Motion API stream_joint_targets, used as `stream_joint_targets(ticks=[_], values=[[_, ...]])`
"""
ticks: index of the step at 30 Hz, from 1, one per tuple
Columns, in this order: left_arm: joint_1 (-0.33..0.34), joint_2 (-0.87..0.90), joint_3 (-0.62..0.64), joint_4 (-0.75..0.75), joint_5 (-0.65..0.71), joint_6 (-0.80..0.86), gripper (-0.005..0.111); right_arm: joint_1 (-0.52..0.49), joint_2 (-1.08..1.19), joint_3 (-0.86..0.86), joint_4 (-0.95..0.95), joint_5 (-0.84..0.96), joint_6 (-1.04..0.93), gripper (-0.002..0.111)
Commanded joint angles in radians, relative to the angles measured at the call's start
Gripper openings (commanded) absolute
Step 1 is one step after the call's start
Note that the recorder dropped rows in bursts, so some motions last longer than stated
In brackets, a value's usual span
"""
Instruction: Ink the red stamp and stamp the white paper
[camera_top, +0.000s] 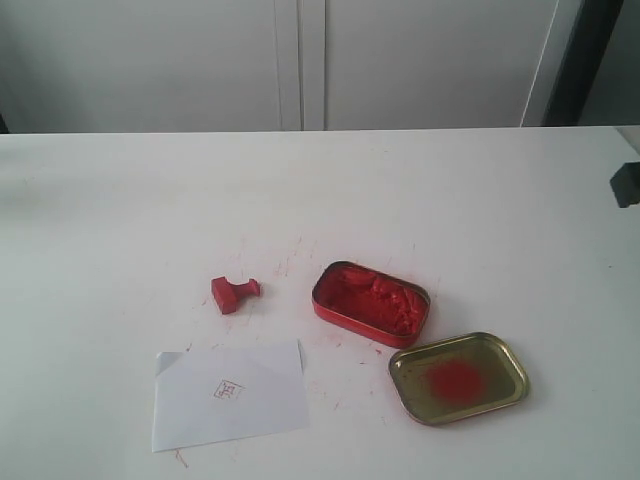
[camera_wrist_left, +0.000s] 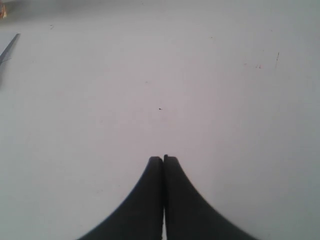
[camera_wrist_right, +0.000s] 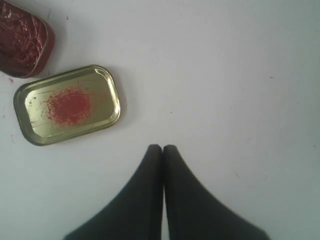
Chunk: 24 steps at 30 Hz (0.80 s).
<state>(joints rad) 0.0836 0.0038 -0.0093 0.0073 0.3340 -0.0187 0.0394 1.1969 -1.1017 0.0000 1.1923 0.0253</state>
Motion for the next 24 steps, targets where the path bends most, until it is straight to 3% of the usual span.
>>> stream_joint_targets(ticks=[1,24], values=[[0.004,-0.004,0.009,0.0,0.006,-0.001,0.0,-0.01,-0.093,0.042,0.0,-0.042,0.005,0.0],[0.004,-0.004,0.009,0.0,0.006,-0.001,0.0,-0.01,-0.635,0.314,0.0,-0.244,0.003,0.0]])
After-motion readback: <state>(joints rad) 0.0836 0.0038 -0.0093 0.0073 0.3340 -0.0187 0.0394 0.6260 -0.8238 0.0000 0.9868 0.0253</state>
